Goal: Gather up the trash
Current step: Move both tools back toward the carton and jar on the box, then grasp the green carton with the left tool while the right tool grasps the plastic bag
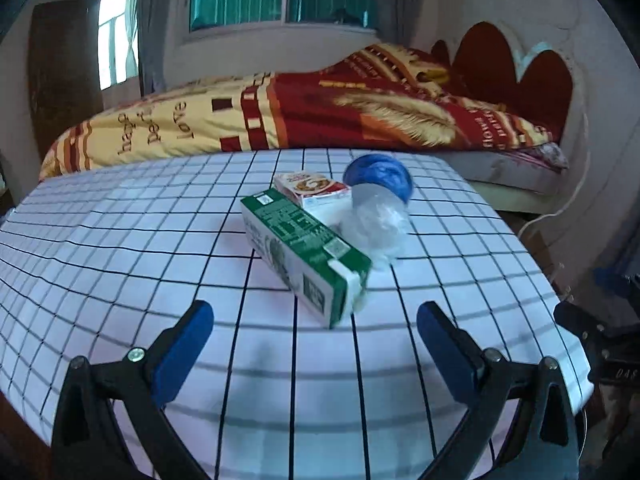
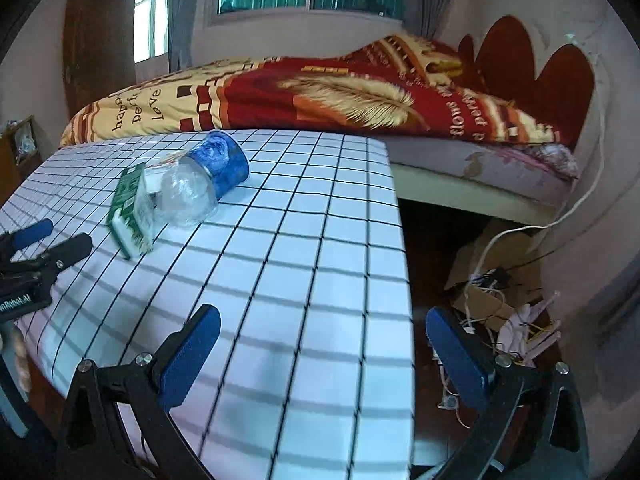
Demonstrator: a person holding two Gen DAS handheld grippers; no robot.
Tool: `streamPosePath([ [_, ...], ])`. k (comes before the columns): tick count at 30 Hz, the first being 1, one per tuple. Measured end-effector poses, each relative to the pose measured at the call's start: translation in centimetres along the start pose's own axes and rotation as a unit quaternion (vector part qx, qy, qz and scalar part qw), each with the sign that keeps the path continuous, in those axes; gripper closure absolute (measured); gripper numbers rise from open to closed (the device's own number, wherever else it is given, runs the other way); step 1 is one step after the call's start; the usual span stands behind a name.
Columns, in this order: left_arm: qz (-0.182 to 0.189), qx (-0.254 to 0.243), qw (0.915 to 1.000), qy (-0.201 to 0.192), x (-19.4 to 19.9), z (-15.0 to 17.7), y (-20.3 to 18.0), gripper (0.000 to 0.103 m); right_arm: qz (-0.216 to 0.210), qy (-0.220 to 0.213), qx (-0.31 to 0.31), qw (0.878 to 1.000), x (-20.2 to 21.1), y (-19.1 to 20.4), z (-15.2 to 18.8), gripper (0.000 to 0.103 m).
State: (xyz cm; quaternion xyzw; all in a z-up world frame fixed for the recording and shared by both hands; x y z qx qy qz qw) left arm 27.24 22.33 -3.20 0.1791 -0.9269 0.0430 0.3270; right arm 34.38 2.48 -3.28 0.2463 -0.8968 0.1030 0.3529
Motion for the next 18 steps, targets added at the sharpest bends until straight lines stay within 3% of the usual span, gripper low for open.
streamPosePath([
  [7,-0.002,0.021,0.9987,0.046,-4.7,-1.1,-0.3,0.007,-0.023,0.019,-0.005,1.000,-4.7,0.0,-2.7,0.000],
  [11,-0.007,0.009,0.9974,0.071,-6.2,-0.6,0.2,0.019,-0.028,0.032,-0.001,0.999,-6.6,0.1,-2.9,0.000],
  [18,-0.036,0.003,0.9975,0.061,-5.0,0.1,4.5,0.021,-0.061,0.036,0.010,0.997,-8.5,2.3,-3.8,0.000],
])
Point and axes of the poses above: each gripper's, at about its wrist camera, not at the fingertips, and x roughly against the way its jaws point, y to its left, z to its underside, the point moved 5 cm from there along -x, roughly the way its jaws point, and after that the axes turned 9 degrees about -z, right-handed, at the moved point
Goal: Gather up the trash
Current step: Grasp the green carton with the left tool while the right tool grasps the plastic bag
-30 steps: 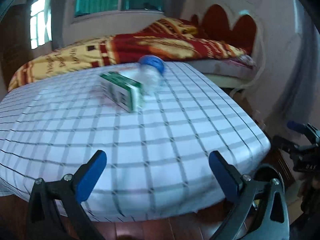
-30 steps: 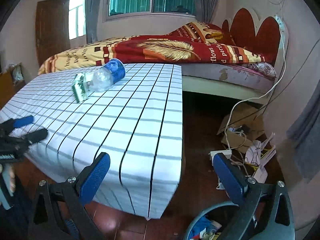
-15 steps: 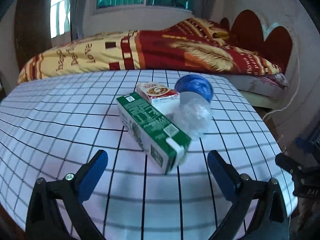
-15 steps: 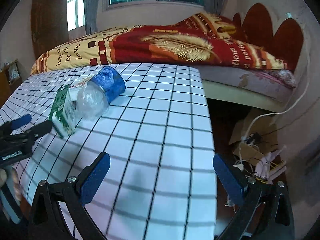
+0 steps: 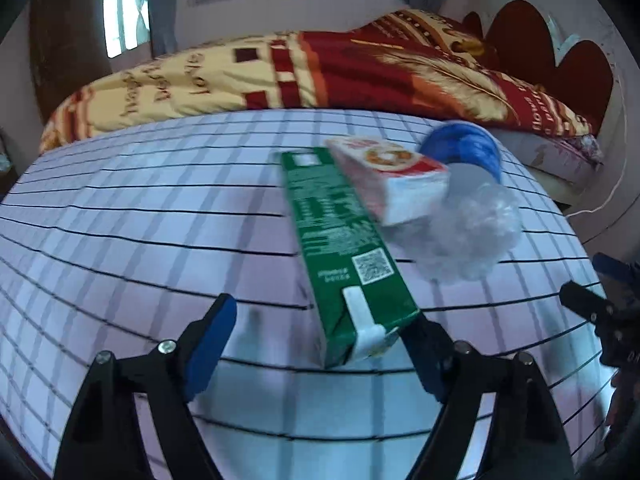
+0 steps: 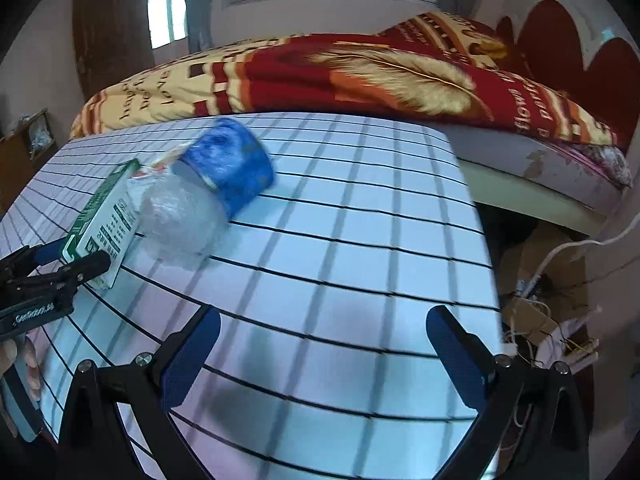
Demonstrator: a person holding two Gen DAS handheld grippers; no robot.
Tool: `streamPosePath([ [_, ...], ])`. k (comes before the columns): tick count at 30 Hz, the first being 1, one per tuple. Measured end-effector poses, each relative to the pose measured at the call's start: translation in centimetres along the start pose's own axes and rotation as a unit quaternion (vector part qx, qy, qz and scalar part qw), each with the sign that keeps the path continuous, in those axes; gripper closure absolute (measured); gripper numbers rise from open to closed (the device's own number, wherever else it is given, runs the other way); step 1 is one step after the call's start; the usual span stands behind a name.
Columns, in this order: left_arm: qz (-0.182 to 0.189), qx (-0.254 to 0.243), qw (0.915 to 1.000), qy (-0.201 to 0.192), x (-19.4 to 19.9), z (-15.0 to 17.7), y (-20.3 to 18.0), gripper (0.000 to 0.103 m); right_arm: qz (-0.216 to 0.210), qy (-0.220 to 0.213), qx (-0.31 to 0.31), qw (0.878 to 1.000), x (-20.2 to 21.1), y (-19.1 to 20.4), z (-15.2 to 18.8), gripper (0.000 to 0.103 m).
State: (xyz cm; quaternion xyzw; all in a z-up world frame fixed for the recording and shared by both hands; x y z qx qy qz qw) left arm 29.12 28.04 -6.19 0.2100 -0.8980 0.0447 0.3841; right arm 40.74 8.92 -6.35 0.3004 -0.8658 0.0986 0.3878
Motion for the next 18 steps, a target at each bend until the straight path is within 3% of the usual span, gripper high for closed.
streamPosePath([
  [8,0.019,0.003,0.9998,-0.007,-0.8,-0.9,1.2,0.022,-0.056,0.004,0.027,0.998,-2.9,5.3,-2.1,0.000],
  [10,0.032,0.000,0.9995,0.001,-1.3,-1.1,0.9,0.033,-0.065,0.004,0.033,0.997,-3.6,6.3,-2.8,0.000],
  [13,0.052,-0.007,0.9986,0.008,-1.8,-1.1,0.5,0.058,-0.077,0.005,0.038,0.996,-4.4,7.4,-3.7,0.001],
  [14,0.056,-0.009,0.9984,0.009,-1.8,-1.1,0.3,0.063,-0.078,0.008,0.039,0.996,-4.8,7.8,-4.0,0.006],
  [15,0.059,-0.010,0.9982,0.007,-1.8,-1.1,0.3,0.064,-0.079,0.012,0.038,0.996,-5.2,8.0,-4.1,0.011],
  [17,0.071,-0.009,0.9974,0.007,-1.6,-1.1,0.3,0.064,-0.082,0.026,0.029,0.996,-6.2,8.1,-4.3,0.033],
  [18,0.075,-0.009,0.9971,0.004,-1.4,-1.0,0.3,0.064,-0.084,0.033,0.023,0.996,-6.7,8.1,-4.4,0.036],
])
Point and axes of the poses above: each gripper's, at about its wrist camera, not at the fingertips, and x roughly against the way its jaws point, y to its left, z to its underside, the point moved 5 cm from there along -x, roughly the way its jaws point, and after that the axes turned 9 degrees about -z, right-handed, at the moved point
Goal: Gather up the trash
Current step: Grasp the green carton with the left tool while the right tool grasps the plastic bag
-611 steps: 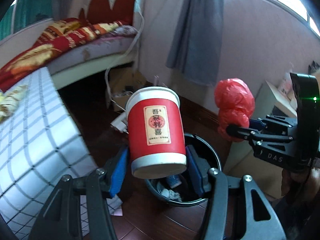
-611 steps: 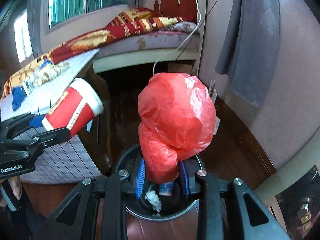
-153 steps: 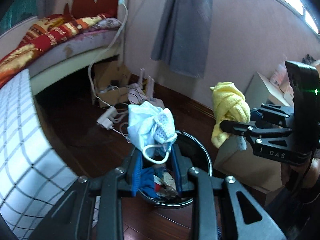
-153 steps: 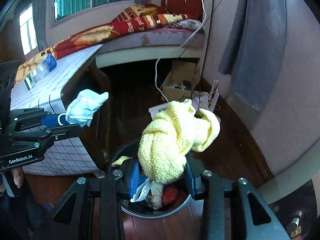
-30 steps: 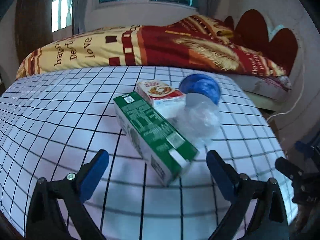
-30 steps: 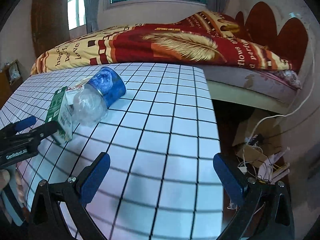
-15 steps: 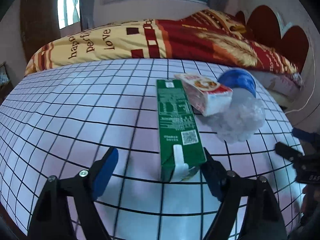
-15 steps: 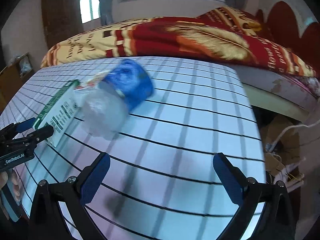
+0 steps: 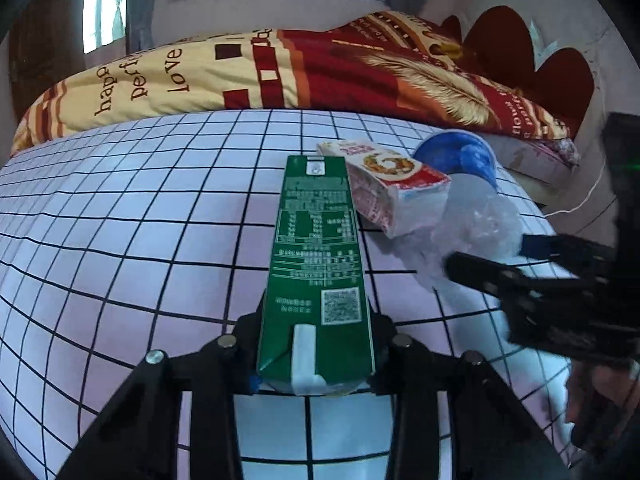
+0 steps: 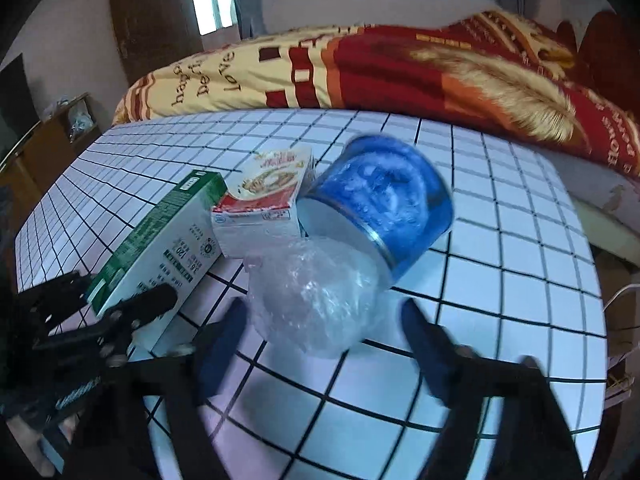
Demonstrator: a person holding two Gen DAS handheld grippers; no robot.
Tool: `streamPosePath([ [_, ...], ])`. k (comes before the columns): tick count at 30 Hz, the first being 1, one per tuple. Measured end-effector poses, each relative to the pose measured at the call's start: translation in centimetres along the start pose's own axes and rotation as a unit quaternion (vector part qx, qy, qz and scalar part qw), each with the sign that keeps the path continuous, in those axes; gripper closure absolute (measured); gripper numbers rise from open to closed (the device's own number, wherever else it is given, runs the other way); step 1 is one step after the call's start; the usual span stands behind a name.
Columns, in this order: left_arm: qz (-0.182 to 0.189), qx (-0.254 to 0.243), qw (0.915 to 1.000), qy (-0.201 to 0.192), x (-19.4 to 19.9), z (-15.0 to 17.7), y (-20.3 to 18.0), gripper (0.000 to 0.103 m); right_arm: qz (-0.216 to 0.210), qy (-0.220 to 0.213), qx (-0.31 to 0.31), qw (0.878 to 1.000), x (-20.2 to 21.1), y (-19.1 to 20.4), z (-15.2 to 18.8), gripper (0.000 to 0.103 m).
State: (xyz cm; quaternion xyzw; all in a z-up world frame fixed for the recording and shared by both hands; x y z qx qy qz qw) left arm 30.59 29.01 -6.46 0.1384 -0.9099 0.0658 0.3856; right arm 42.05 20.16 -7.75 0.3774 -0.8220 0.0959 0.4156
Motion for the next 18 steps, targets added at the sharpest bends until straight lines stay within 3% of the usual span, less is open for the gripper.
streamPosePath([
  [1,0.000,-0.002,1.0000,-0.005,0.3,0.1,0.0,0.064,-0.002,0.004,-0.003,1.000,-0.3,0.0,0.1,0.041],
  [2,0.000,-0.004,1.0000,-0.007,0.6,0.2,0.0,0.064,-0.005,0.006,-0.006,1.000,-0.5,-0.1,0.1,0.060],
  [3,0.000,-0.005,1.0000,-0.008,0.7,0.3,0.0,0.064,-0.010,0.005,-0.007,1.000,-0.4,0.0,0.2,0.065],
  [13,-0.007,-0.018,0.9995,-0.026,3.8,2.1,0.1,0.065,-0.023,-0.007,0.002,1.000,3.5,1.0,3.0,0.066],
  [18,0.000,-0.029,0.9987,-0.041,6.0,2.6,-0.9,0.065,-0.009,-0.021,0.015,1.000,6.6,1.4,4.6,0.066],
])
Point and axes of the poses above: each gripper's, at about its wrist camera, not at the fingertips, and x roughly against the way its jaws point, y to its left, z to its underside, the point moved 5 cm from there along -x, roughly the way its jaws point, and after that the axes turned 9 degrees about -z, right-handed, at the moved point
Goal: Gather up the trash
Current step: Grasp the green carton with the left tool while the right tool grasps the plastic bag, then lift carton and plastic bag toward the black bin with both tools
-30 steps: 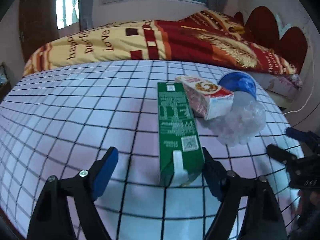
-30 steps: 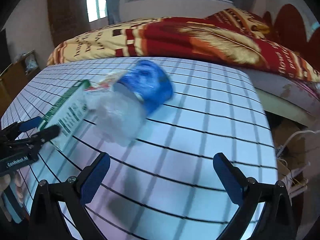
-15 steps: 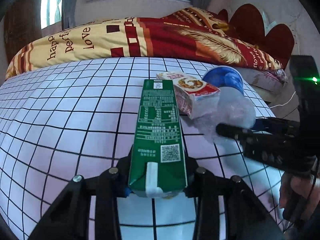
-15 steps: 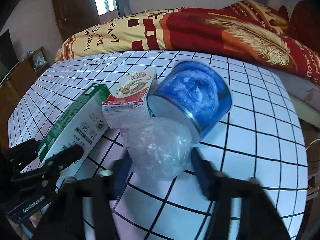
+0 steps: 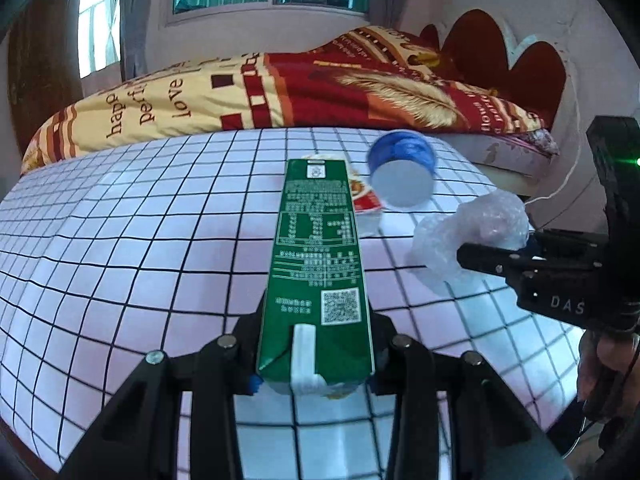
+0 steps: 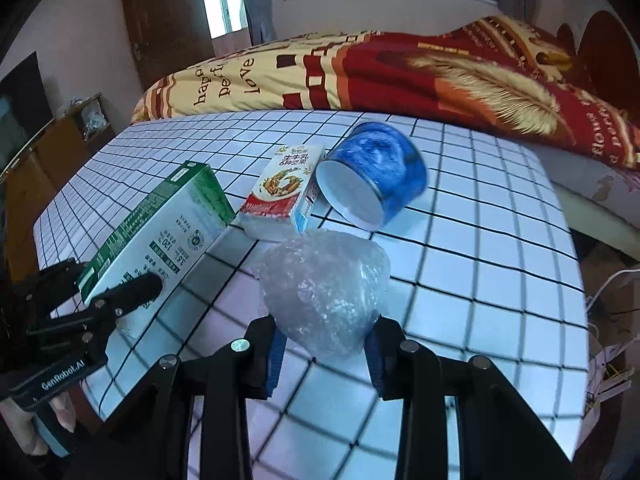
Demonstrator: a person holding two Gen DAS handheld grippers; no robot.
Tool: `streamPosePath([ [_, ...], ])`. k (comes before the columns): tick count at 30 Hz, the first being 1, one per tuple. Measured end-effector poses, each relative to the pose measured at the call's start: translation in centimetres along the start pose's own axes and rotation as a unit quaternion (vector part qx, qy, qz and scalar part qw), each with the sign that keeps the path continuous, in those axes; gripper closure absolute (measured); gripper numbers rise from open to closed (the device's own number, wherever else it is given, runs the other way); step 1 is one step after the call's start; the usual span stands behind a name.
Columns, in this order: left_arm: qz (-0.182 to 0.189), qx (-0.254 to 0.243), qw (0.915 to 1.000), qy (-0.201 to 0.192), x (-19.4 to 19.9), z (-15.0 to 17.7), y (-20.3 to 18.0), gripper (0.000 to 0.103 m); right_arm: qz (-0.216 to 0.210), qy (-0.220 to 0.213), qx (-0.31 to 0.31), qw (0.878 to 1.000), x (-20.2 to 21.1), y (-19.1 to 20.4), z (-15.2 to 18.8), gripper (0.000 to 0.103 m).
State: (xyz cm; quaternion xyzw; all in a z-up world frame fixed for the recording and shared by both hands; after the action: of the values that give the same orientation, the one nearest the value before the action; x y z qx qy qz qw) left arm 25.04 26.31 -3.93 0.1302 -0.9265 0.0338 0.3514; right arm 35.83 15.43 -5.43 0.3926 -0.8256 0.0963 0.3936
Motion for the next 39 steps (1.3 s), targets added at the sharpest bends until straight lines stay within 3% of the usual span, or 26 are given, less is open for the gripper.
streamPosePath([
  [23,0.086,-0.059,0.9936,-0.042,9.3,3.8,-9.8,0.065,0.085,-0.101,-0.038,0.991,20.1,-3.1,10.8,0.066],
  [39,0.184,-0.157,0.9696,-0.036,12.0,7.3,-22.9,0.065,0.170,-0.111,-0.145,0.968,28.7,-10.9,22.1,0.066],
])
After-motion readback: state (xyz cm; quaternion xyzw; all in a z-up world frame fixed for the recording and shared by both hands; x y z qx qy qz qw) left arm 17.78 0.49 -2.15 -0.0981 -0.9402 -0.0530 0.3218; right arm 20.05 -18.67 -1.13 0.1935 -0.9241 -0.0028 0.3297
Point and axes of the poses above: each gripper's, at about its wrist camera, not at the fingertips, and x roughly against the way its jaws point, y to its left, z to its underside, the point moved 5 cm from there along -x, roughly the way its jaws point, and after that the axes turned 9 degrees about -z, right-handed, at the moved point
